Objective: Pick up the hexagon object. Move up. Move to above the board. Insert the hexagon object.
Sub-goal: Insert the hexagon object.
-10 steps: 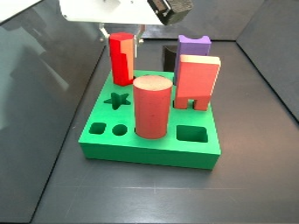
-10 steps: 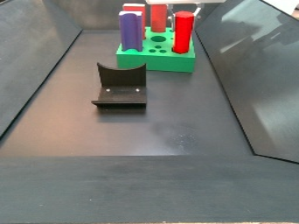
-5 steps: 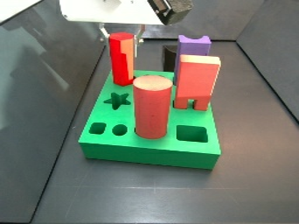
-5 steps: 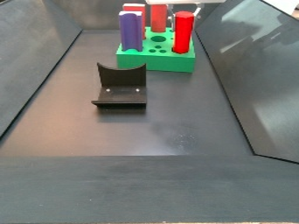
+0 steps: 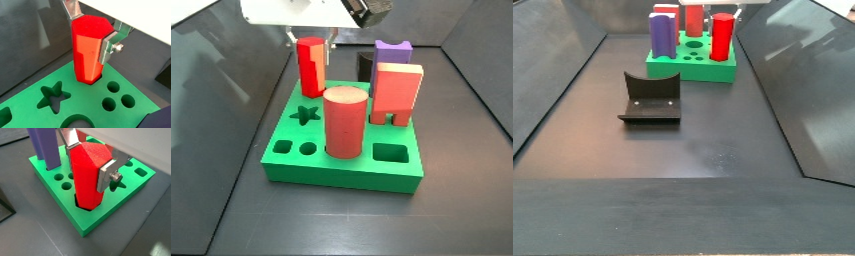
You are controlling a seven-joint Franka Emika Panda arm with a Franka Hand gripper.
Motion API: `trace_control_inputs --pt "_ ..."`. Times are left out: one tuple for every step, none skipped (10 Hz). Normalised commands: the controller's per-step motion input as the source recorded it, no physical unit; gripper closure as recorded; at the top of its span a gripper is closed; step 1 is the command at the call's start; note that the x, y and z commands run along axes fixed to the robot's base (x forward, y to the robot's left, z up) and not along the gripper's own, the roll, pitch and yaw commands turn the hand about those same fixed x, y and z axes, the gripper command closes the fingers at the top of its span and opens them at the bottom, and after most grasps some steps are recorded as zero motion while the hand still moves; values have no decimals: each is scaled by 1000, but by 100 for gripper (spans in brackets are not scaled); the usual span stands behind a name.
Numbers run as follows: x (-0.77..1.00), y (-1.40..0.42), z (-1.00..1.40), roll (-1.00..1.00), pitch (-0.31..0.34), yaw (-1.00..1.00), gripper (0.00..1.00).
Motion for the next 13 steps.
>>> trace_control_inputs --pt "0 40 -214 0 -20 -120 100" --pt "0 114 -260 0 0 -117 100" --pt "0 123 -300 1 0 -114 100" --pt "0 51 -286 0 -7 -137 100" --pt "0 0 -277 -14 -31 -260 100" --pt "0 0 -126 -57 -46 -86 100" --pt "0 -71 -277 -57 -101 -186 100" --pt "0 -20 -209 -40 -79 -126 100" --pt "0 0 -86 -61 -89 0 100" --pt "40 0 -420 -69 -94 0 100" --pt "0 0 -971 0 -151 -40 100" --pt "0 0 -1000 43 -46 -9 100" --pt "0 0 -1000 43 -19 -29 100"
